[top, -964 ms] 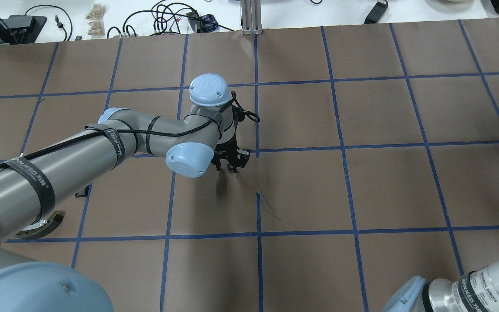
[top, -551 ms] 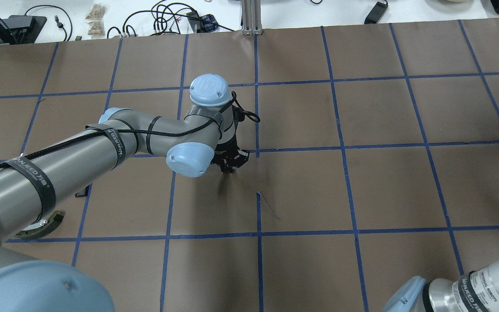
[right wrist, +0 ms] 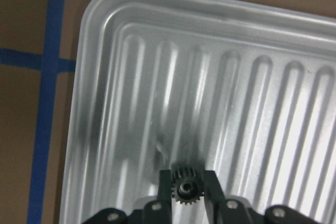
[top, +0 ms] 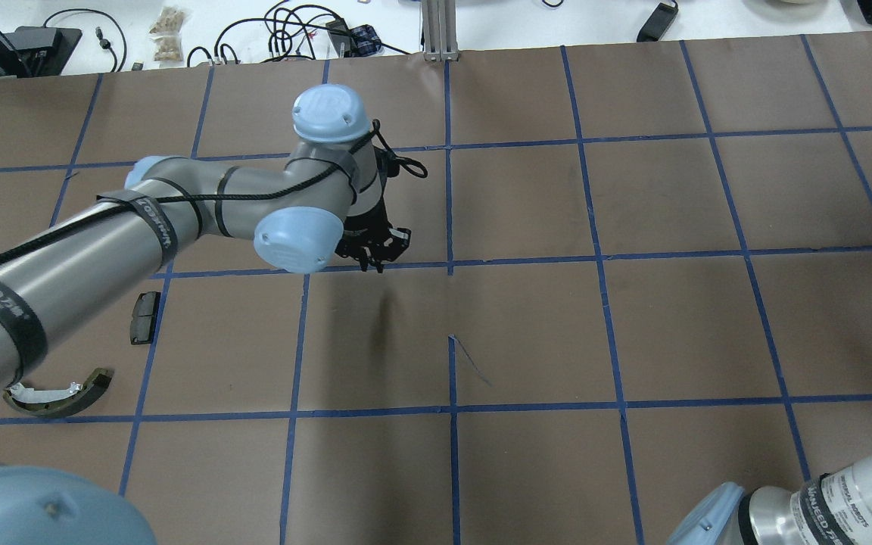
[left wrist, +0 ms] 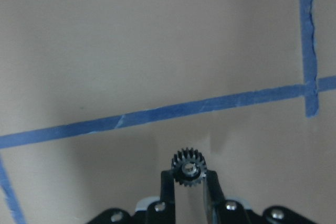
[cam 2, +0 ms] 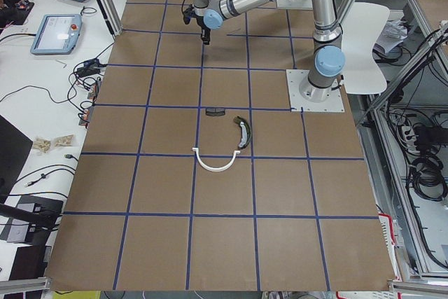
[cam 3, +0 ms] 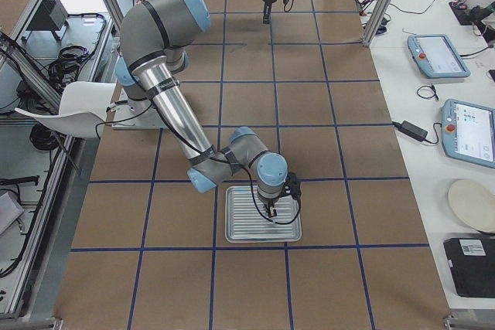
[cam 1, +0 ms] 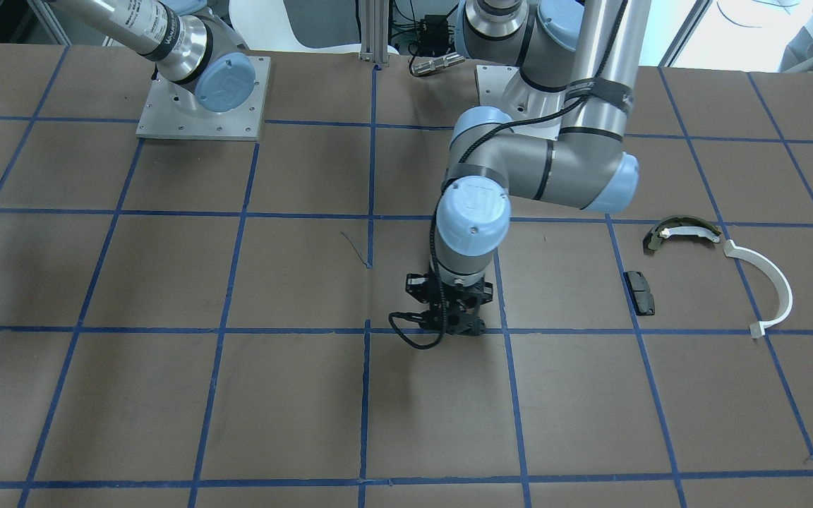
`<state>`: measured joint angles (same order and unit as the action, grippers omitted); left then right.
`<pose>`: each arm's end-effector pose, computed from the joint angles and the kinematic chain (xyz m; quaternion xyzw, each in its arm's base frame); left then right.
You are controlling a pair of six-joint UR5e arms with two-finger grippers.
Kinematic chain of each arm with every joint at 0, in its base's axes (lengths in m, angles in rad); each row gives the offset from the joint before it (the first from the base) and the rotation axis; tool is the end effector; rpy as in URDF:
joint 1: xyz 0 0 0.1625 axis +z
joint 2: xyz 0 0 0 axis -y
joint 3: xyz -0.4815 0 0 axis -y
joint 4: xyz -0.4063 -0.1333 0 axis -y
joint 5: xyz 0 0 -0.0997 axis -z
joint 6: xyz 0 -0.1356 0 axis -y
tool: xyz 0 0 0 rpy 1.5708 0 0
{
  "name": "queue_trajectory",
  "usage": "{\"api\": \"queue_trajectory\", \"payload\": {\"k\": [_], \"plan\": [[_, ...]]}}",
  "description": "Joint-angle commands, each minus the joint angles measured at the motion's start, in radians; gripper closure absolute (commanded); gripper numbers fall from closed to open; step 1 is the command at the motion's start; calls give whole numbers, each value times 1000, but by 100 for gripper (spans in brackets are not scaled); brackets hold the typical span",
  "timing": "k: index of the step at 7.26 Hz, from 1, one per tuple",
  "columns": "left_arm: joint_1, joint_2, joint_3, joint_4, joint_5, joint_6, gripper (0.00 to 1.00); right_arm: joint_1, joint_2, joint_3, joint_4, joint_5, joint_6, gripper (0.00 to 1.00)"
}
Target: Place bearing gear from tray to pile
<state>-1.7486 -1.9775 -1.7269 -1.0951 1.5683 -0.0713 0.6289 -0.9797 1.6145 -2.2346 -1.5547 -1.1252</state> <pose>-0.2415 -0.5882 0.2442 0.0531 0.9976 0.0434 0.0042 -0.4856 -0.5208 0.1887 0.0916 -0.9957 0.0143 0.0083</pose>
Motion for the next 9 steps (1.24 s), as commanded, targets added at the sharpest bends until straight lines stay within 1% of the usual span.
{"api": "queue_trajectory", "payload": {"k": [1,3,4,5,6,7,8,9], "plan": [[203,37,100,-139,6,123,100,0,-7,1,4,-10,10,95],[402,60,104,-146,51,332,100,6,-34,4,32,-10,36,100],[494,66,98,-143,50,440,100,14,-81,11,85,4,106,100],[585,42,92,-123,50,541,100,59,-130,25,142,5,161,100],[698,28,70,-91,49,635,100,128,-167,47,144,2,212,100],[778,17,34,-63,47,651,100,203,-192,80,145,4,290,100],[814,-1,-5,14,50,703,100,292,-215,116,139,5,382,100],[823,-10,-43,56,50,712,100,390,-237,151,135,4,510,100]]}}
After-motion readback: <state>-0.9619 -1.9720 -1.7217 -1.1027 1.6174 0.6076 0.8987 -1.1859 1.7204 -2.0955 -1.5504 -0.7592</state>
